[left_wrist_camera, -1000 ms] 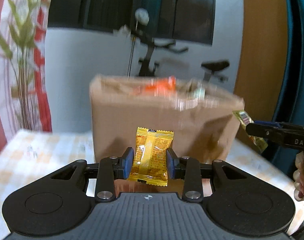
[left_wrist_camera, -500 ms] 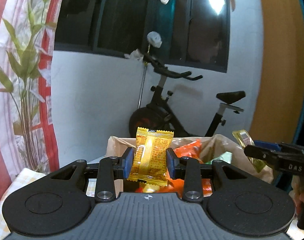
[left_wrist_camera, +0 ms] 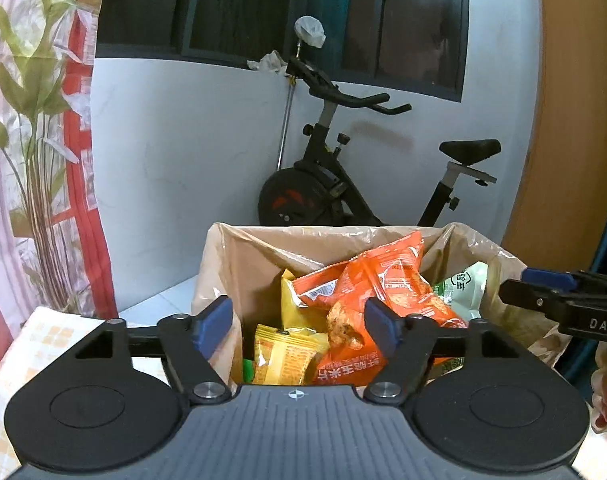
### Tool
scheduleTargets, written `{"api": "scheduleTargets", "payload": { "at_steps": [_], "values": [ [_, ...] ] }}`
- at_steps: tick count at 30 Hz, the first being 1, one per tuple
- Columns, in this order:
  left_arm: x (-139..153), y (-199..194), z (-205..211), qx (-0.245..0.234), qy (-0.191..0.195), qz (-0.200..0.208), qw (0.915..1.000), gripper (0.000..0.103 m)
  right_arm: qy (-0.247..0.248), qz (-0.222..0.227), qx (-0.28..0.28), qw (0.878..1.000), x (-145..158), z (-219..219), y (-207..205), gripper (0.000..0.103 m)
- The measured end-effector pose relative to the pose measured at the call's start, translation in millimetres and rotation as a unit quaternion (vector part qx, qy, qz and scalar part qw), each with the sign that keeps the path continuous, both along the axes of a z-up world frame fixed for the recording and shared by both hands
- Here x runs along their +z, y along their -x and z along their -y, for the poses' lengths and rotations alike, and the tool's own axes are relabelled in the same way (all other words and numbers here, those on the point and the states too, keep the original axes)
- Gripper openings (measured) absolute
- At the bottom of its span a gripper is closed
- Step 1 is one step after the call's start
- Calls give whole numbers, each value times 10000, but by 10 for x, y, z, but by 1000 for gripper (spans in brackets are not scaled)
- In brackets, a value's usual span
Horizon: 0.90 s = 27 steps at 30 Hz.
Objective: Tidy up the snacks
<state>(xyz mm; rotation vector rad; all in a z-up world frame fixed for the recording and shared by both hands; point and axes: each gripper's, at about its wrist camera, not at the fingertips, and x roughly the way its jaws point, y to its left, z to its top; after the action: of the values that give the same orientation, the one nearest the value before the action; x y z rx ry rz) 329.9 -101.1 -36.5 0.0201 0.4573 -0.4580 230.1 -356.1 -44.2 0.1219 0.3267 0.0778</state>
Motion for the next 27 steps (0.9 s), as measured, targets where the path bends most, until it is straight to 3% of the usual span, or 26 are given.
{"api": "scheduleTargets", "payload": {
  "at_steps": [3, 9, 20, 27],
  "values": [
    [73, 31, -10, 29, -98, -37, 9999, 86, -18, -61, -74, 10000, 43, 12, 43, 74],
    [253, 222, -17, 180, -378, 234, 9988, 92, -98, -108, -253, 9996, 205, -8, 166, 90],
    [589, 712, -150, 444, -341, 460, 9974, 95, -37, -8, -344, 9994, 569, -228, 570, 102],
    [751, 1073, -162, 639, -514, 782, 9936, 97, -149, 81, -411, 9990, 742, -344, 857, 103]
  ]
}}
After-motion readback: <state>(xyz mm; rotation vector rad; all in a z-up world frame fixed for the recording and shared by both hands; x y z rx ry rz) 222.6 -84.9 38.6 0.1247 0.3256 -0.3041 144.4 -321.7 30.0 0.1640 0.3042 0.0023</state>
